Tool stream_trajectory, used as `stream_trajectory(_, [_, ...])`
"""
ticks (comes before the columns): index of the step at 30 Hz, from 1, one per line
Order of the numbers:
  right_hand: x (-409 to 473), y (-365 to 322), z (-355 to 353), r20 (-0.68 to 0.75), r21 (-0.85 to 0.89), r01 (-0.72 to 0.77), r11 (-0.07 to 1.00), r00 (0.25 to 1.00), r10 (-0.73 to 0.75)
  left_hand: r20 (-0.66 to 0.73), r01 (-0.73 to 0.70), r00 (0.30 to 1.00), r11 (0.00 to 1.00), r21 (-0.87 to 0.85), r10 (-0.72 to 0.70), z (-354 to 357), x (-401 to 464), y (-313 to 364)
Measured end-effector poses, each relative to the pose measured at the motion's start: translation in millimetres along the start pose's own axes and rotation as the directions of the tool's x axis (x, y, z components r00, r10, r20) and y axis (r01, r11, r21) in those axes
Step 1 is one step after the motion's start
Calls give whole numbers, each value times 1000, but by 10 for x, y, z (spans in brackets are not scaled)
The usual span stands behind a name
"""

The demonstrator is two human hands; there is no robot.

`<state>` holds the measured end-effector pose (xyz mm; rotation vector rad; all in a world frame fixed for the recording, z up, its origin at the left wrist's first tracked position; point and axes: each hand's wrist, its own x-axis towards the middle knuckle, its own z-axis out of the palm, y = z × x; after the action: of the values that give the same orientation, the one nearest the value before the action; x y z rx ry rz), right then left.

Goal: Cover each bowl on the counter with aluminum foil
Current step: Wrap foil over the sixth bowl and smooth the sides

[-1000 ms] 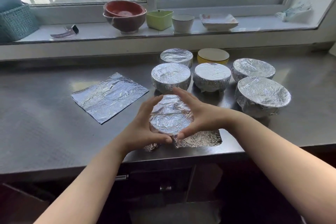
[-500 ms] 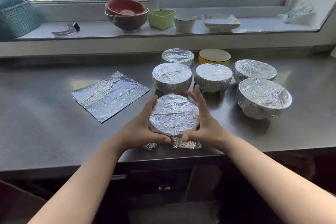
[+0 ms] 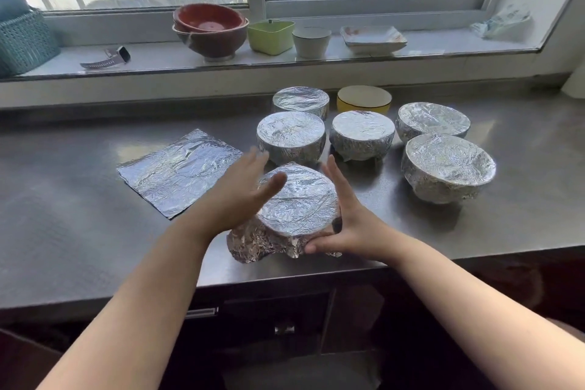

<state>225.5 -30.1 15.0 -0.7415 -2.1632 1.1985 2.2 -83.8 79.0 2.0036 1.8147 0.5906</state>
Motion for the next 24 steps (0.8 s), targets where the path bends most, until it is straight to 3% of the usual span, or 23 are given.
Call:
stream_trajectory(2, [2,14,-8,3,-31,19,999,1000,-19,-82,-18,996,983,181,34,102,47,152])
stream_trajectory(6, [-13,57,-35,35,22,-6,1000,999,5,-8,-39,999,918,394,45,353,91,354])
stream_trajectory(11, [0,94,-5,57,140,-85,986,995,78,27,-3,1000,909,417,-10,449,114,282])
stream_trajectory(16, [-4,75,-27,76,136,-191,972,980,182,36,-7,999,901,433,-10,447,108,296])
stream_trajectory(19, [-31,-46,-162,126,-32,-194,981,972,196,46,-2,999,900,435,-20,435,102,302])
stream_trajectory(22, [-120,-112,-426,178,-311,-223,924,941,287,59,-9,998,900,435,-19,427,94,309])
stream_trajectory(24, [-149,-203,-618,68,-403,-285,870,938,339,62,-13,998,900,436,-16,428,96,303])
